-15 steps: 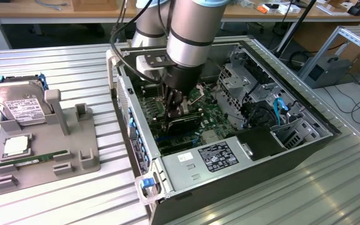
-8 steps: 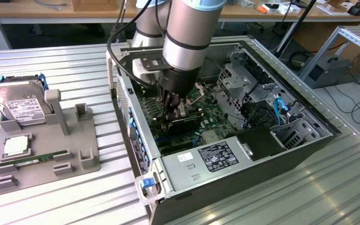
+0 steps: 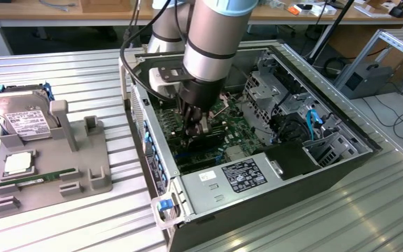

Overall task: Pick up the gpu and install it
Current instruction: 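Press down on the gpu until it lock into place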

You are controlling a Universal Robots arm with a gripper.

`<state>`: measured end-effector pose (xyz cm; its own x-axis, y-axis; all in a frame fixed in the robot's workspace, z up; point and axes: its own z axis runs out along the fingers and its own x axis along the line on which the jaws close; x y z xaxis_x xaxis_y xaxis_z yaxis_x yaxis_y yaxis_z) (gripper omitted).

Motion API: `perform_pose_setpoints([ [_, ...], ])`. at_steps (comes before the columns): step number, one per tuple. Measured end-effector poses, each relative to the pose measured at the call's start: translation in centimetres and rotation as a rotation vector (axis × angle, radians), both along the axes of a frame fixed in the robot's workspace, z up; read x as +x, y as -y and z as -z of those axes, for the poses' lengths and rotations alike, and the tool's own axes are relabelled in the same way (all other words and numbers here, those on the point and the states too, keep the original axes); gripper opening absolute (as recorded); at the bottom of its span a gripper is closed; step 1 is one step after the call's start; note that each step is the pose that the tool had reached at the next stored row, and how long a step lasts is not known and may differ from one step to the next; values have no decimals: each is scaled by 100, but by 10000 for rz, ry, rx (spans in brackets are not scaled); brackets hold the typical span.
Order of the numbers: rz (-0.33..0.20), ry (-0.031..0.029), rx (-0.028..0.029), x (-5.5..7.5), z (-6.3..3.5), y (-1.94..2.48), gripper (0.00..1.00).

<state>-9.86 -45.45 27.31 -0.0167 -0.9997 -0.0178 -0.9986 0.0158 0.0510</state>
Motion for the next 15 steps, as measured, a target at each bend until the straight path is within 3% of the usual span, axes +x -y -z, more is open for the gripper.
perform_pose_setpoints([
  [5,-12,0,158,0,0,28,11],
  [7,-37,6,268,0,-35,29,11],
  [10,-47,3,320,0,-133,29,11],
  [13,-58,3,345,-22,-133,-17,11],
  [15,-59,4,399,-103,-121,-24,11],
])
